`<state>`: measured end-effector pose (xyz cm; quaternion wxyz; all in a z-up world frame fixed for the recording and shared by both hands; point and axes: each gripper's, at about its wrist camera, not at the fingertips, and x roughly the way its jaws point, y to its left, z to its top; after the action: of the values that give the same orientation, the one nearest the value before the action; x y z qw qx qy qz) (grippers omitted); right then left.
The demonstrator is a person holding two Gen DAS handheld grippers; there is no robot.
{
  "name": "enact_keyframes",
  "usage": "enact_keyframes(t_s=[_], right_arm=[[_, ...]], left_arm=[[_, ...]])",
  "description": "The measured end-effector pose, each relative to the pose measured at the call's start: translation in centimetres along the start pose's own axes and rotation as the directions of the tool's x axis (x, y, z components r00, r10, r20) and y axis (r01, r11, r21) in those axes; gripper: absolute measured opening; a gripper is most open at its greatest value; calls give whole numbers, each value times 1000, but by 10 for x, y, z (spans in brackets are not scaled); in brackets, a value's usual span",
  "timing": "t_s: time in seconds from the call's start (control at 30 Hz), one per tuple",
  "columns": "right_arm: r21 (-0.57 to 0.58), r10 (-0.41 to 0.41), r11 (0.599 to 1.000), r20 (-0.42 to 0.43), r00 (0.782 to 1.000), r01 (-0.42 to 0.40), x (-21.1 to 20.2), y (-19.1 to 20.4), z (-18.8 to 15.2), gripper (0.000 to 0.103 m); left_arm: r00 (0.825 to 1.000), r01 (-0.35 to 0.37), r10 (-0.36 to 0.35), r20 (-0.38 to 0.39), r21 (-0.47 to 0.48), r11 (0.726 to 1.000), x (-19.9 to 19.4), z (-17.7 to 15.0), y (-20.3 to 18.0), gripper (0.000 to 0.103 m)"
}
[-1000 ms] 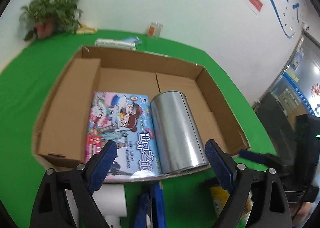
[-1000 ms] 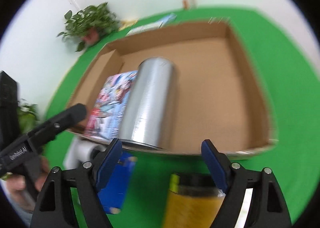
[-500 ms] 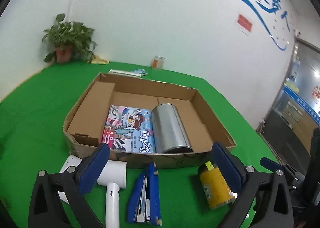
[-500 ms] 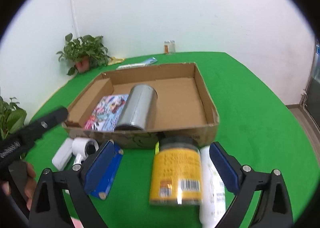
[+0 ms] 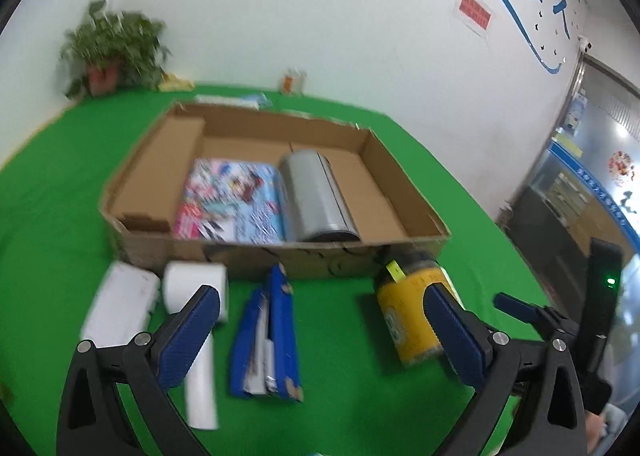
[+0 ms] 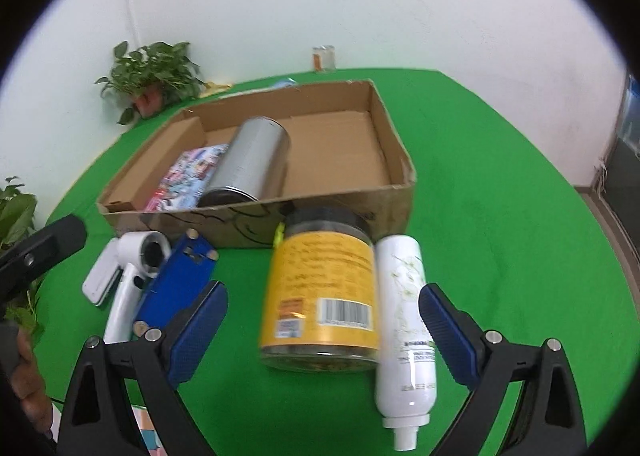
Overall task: Organize rigid objects
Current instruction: 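Withdraw the left gripper and move it to the yellow-labelled jar, then grasp the yellow-labelled jar with the left gripper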
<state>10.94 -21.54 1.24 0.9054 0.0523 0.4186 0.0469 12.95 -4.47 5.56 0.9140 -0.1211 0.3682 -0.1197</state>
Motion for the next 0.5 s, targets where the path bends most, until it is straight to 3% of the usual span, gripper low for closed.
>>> enact_keyframes(t_s=[0.1, 0.17, 0.3, 0.5], right_arm=[[51, 27, 998, -55, 998, -24, 11, -14, -3, 96], [58, 56, 997, -93, 994, -51, 20, -18, -5, 95], [55, 145, 989, -163, 976, -138, 34, -16, -9, 75], [-62, 122, 989, -163, 979, -134, 26, -2, -16, 74]], left_arm=[[991, 87, -93, -95, -66, 994, 18, -4, 4, 102], [986, 108, -117, -119, -80, 991, 26, -9, 2, 102], [978, 134, -144, -153, -69, 989, 36, -13, -3, 102], [951, 202, -220, -218, -101, 974, 51, -12, -5, 102]])
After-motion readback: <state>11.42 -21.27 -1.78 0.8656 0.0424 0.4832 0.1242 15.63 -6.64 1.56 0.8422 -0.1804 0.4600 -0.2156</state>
